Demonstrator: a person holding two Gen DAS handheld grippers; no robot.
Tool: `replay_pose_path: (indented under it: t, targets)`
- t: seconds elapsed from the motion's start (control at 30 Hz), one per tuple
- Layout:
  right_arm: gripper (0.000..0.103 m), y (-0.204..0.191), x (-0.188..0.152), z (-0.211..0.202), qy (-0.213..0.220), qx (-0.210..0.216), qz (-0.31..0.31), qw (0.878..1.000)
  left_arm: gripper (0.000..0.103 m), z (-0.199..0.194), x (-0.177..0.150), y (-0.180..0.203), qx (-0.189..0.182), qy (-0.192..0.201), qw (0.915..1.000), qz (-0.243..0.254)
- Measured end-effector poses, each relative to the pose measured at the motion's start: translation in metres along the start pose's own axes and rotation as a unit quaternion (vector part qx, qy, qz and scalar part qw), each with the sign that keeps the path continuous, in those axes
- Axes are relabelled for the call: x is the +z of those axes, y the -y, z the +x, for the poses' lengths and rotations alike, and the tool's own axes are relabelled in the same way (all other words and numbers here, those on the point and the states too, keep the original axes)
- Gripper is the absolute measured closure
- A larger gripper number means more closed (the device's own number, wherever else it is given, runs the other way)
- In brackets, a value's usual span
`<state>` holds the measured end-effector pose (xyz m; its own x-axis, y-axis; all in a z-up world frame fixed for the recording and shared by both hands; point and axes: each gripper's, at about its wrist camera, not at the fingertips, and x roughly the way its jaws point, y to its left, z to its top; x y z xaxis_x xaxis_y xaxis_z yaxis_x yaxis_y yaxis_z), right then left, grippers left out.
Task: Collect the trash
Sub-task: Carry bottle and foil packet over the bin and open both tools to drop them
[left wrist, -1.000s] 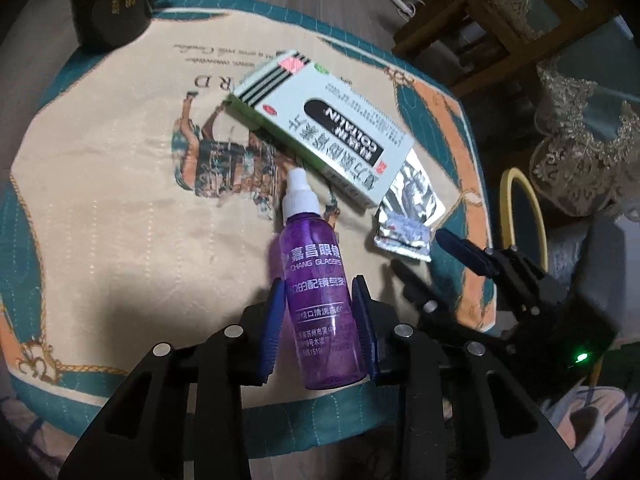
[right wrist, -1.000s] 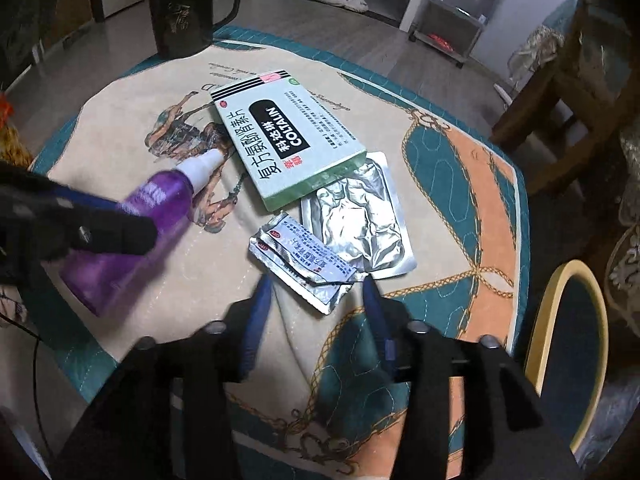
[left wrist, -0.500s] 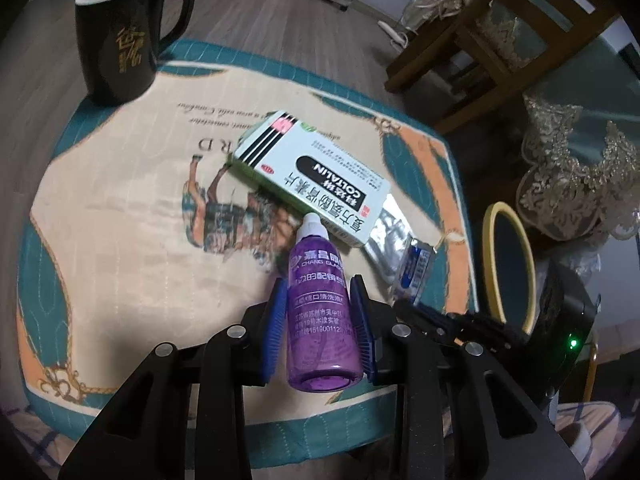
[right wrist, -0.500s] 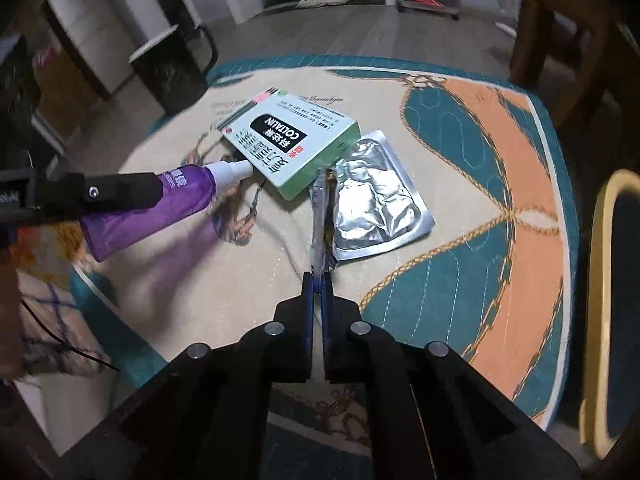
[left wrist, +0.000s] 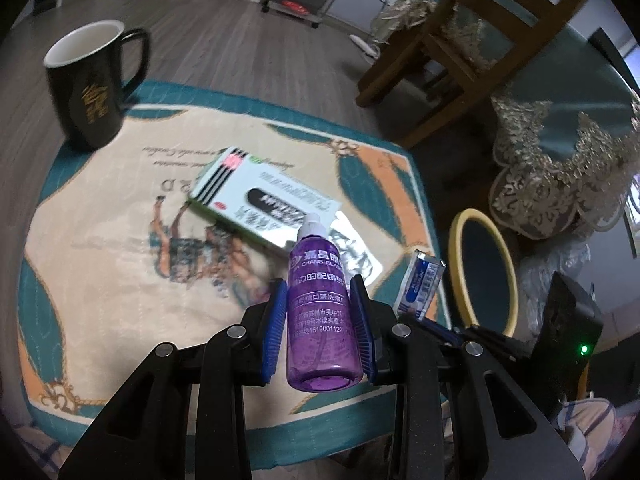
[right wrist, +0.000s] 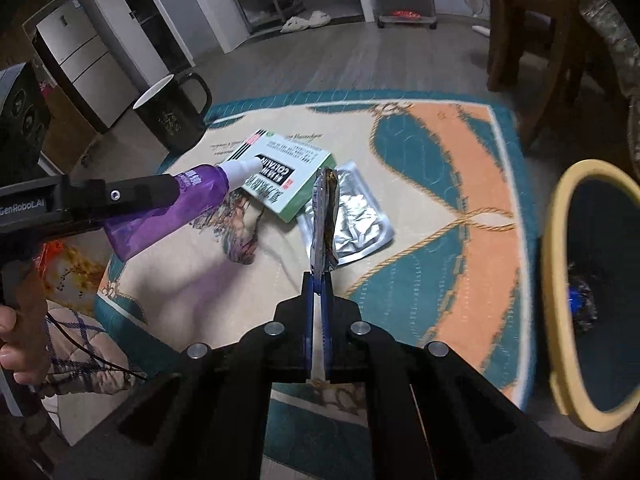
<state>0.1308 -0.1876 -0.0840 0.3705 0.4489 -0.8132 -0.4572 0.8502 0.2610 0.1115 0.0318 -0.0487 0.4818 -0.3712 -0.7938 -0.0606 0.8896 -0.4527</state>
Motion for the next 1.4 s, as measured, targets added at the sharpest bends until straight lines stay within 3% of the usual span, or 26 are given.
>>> replay_pose_path:
  t: [0.33,0.7,1.1,1.4]
  targets:
    - [0.100,0.043,-0.006,-0.060,0.050,-0.045,0.050,0.996,0.070,0.009,0.007,0.057,-0.040,0.004,0.9983,0.043]
    - [0.100,0.109,-0.033,-0.100,0.083,-0.098,0.146,0.981,0.070,0.029,0.008,0.125,-0.090,-0.003,0.9927,0.080]
    - [0.100,0.164,-0.066,-0.115,0.092,-0.126,0.235,0.959,0.070,0.082,0.000,0.187,-0.130,-0.040,0.9852,0.105]
    - [0.100,0.179,-0.076,-0.106,0.074,-0.133,0.264,0.953,0.070,0.124,-0.008,0.208,-0.142,-0.083,0.9796,0.116]
